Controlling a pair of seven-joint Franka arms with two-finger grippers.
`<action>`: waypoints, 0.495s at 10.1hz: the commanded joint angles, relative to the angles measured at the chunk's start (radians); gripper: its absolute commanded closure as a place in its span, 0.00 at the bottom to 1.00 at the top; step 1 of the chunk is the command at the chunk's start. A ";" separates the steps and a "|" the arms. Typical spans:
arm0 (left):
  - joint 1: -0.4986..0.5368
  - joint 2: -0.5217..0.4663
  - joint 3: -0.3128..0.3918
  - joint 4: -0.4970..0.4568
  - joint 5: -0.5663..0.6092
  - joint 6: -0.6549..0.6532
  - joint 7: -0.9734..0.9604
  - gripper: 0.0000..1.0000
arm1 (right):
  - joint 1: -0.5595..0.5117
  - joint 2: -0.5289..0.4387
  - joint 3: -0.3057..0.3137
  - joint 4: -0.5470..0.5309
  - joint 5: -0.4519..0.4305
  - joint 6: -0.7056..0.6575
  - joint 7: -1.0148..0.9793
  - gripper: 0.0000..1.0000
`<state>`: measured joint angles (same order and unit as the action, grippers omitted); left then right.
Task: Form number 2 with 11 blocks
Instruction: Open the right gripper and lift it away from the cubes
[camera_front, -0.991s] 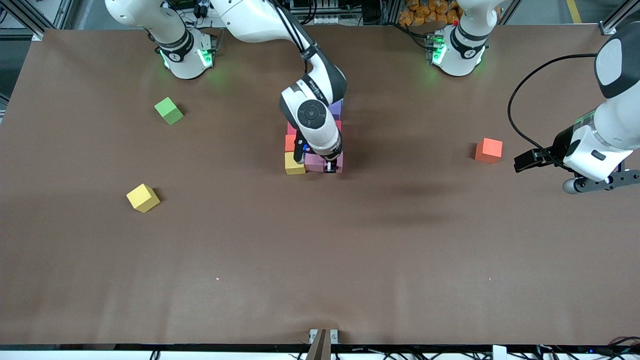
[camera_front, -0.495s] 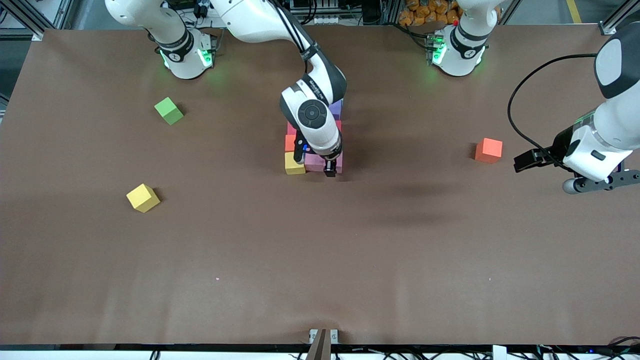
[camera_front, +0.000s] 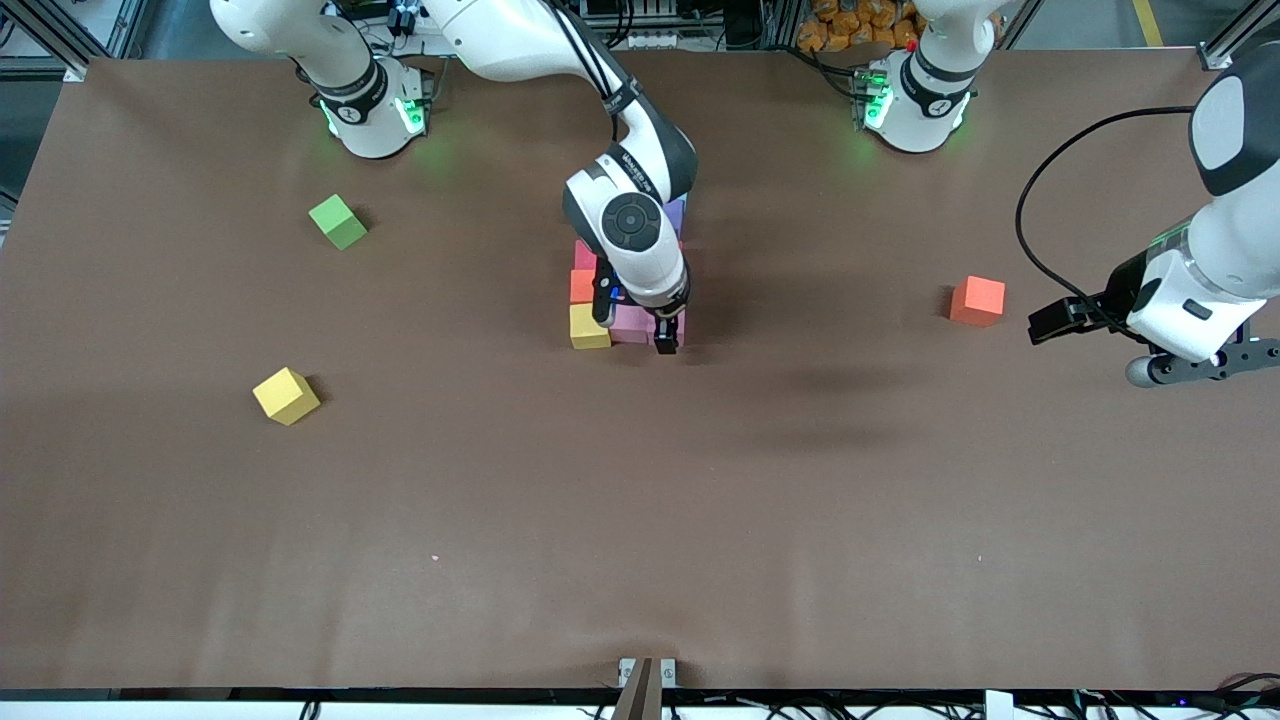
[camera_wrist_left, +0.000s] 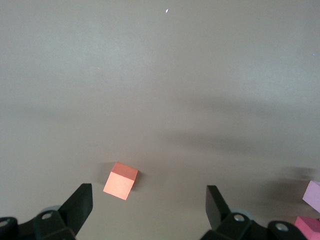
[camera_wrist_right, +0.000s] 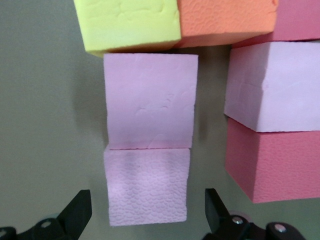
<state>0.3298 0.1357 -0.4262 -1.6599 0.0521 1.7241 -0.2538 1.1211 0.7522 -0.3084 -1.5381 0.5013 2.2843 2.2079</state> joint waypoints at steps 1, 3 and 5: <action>0.012 -0.040 -0.009 -0.004 -0.024 -0.011 0.007 0.00 | 0.009 -0.043 -0.009 -0.007 -0.027 -0.052 0.012 0.00; 0.012 -0.083 -0.009 -0.004 -0.024 -0.017 0.008 0.00 | 0.006 -0.091 -0.030 -0.005 -0.068 -0.110 -0.043 0.00; 0.009 -0.097 -0.016 0.034 -0.024 -0.044 0.011 0.00 | -0.001 -0.134 -0.092 -0.011 -0.070 -0.182 -0.197 0.00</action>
<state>0.3297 0.0671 -0.4329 -1.6477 0.0518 1.7096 -0.2538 1.1217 0.6680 -0.3590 -1.5265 0.4445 2.1550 2.1053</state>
